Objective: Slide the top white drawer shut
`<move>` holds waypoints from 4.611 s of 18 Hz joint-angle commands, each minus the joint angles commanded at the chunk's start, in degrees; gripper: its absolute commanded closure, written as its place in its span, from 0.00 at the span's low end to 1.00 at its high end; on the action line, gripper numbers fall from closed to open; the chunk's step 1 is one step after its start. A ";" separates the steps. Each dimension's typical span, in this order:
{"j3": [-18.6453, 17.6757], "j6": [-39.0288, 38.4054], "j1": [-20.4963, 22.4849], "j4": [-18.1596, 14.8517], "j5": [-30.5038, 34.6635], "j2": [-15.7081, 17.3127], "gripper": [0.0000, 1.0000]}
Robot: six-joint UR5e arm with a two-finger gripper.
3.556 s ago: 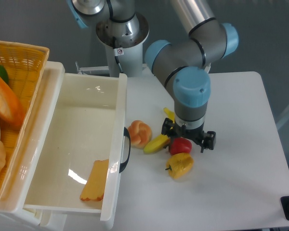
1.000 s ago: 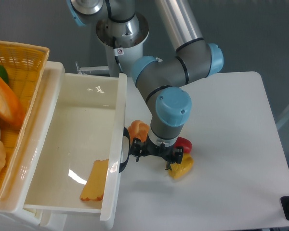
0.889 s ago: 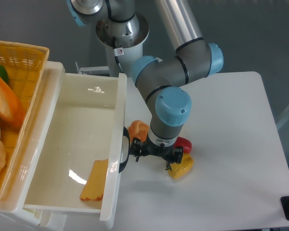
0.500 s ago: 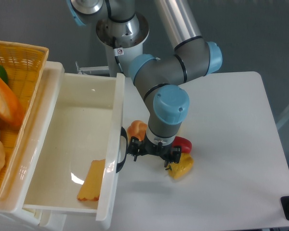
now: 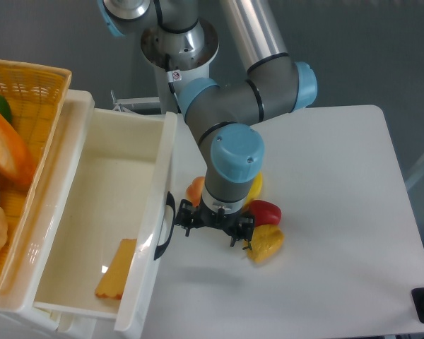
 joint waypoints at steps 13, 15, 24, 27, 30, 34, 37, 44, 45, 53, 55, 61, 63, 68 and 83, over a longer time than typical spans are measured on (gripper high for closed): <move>-0.35 0.00 -2.81 -0.09 -1.23 0.88 0.00; -0.35 -0.09 -3.16 -0.09 -1.23 0.88 0.00; -0.61 0.00 -5.01 -0.09 -1.23 1.50 0.00; -0.62 0.17 -5.80 0.00 -1.06 1.58 0.00; -0.62 0.44 -6.15 0.00 -1.06 1.58 0.00; -0.53 0.70 -6.86 0.09 -0.97 1.58 0.00; -0.53 1.05 -6.95 0.26 -1.06 1.50 0.00; -0.53 0.97 -8.09 0.26 -1.06 1.58 0.00; -0.53 0.97 -8.17 0.26 -1.06 1.58 0.00; -0.61 1.05 -8.53 0.26 -1.23 1.85 0.00; -0.62 1.05 -8.53 0.18 -1.23 1.85 0.00; -0.62 0.97 -8.88 0.26 -1.23 1.85 0.00; -0.62 1.05 -8.88 0.26 -1.23 1.85 0.00; -0.53 1.75 -8.27 0.26 -1.06 1.85 0.00; 0.35 32.32 7.99 -0.26 4.83 6.32 0.00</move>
